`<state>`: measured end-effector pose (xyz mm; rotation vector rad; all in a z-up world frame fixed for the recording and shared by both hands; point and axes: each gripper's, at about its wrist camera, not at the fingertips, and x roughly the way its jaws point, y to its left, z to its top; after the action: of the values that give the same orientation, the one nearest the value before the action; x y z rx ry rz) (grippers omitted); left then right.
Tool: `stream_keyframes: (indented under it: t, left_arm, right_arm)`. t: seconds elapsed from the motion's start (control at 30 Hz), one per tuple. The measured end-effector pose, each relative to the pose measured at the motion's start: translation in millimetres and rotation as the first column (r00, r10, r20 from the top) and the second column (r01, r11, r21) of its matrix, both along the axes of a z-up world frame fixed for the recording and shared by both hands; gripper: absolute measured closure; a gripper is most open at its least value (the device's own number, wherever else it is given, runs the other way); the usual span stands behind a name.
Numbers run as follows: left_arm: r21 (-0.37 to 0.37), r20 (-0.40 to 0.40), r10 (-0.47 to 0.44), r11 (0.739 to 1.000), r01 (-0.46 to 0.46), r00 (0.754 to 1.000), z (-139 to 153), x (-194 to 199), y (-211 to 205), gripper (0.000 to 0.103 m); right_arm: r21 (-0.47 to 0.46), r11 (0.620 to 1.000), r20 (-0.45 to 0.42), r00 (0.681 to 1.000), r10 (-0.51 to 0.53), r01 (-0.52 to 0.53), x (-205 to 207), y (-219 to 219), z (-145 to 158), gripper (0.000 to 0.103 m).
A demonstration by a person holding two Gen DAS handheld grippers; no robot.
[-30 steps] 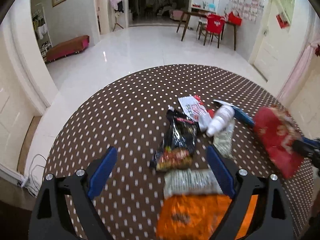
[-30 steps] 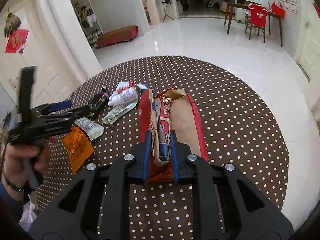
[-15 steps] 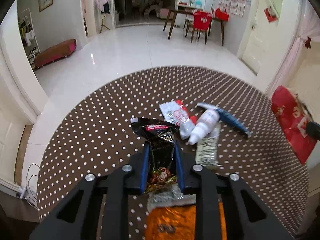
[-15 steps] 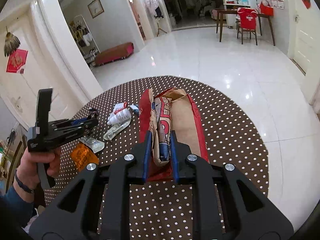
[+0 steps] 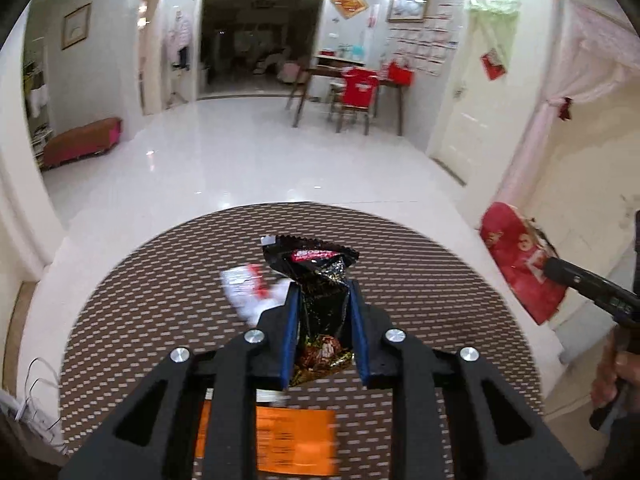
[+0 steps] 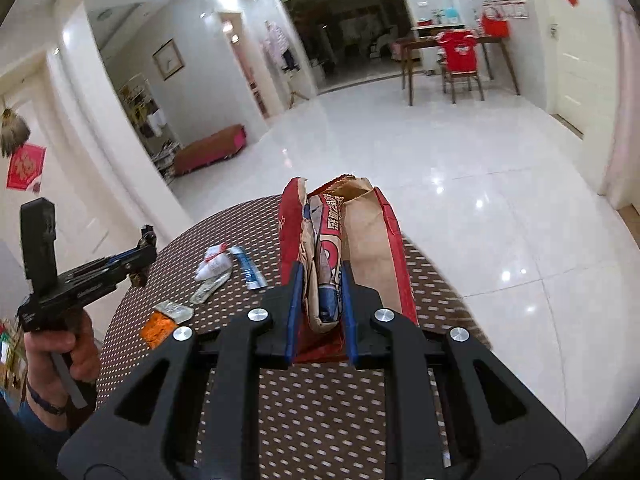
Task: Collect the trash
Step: 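Carry the bag and wrapper to the blue bin and open both tools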
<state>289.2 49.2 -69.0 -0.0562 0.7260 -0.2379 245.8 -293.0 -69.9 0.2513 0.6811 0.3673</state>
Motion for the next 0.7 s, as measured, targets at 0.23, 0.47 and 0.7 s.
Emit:
stream_keyframes:
  t: [0.23,0.47,0.7]
  left_arm:
    - [-0.028,-0.003,-0.144,0.989,0.144,0.99,1.7,-10.7,-81.6,0.08]
    - [-0.034,-0.029,-0.303,0.953,0.302,0.952,-8.7,-18.3,-167.4,0.08]
    - [-0.031,-0.097,-0.42,0.908,0.419,0.902,-33.7,-23.5,-246.3,0.08]
  right_arm:
    - [0.022,0.987,-0.013,0.987,-0.16,0.161,-24.3,-78.8,-6.5,0.085]
    - [0.019,0.944,-0.134,0.936,-0.324,0.33,-43.5,-154.7,-49.2,0.085]
    - [0.036,0.91,-0.337,0.862,-0.379,0.414,-42.3,-194.3,-126.7,0.085]
